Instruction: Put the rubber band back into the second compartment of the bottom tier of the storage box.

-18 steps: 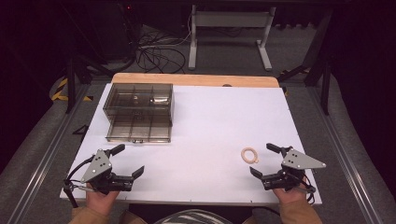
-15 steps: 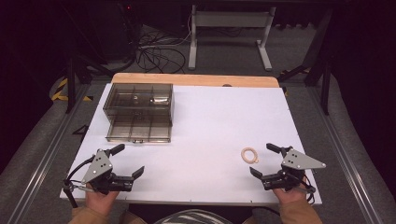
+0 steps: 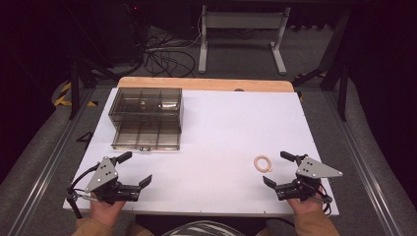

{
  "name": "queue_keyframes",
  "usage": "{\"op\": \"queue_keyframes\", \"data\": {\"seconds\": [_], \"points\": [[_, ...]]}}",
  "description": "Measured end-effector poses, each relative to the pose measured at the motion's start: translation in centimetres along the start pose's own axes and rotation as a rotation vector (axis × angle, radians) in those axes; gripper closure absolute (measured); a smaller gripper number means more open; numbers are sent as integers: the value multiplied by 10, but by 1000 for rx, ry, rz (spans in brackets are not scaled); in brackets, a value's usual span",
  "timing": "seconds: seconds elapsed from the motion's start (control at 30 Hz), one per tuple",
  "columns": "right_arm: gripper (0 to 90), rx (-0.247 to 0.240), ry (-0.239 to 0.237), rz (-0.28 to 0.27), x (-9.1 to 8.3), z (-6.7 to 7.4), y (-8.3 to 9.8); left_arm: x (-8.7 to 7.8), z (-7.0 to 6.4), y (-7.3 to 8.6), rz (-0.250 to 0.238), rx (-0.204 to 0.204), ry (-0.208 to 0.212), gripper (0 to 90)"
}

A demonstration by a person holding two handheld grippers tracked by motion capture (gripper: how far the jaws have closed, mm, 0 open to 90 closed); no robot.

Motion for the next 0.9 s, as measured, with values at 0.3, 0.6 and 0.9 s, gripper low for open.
{"op": "queue_keyframes", "data": {"seconds": [0.3,0.6,0.9], "points": [[3,2,2,1,-1,0,1,3,0,-2,5,-9,13,28],[2,17,8,8,-3,-1,4,12,-3,-9,27,-33,65,28],[2,32,16,6,-6,-1,7,29,-13,-24,34,-33,133,38]]}}
Point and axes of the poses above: each handheld gripper's, and its own axes: x roughly forward along the jaws, y roughly out of its underside, z roughly to its left, the point moved 6 cm from there along x, roughly forward along the jaws, and after that the axes turned 13 degrees about -y, right-handed, at the moved point
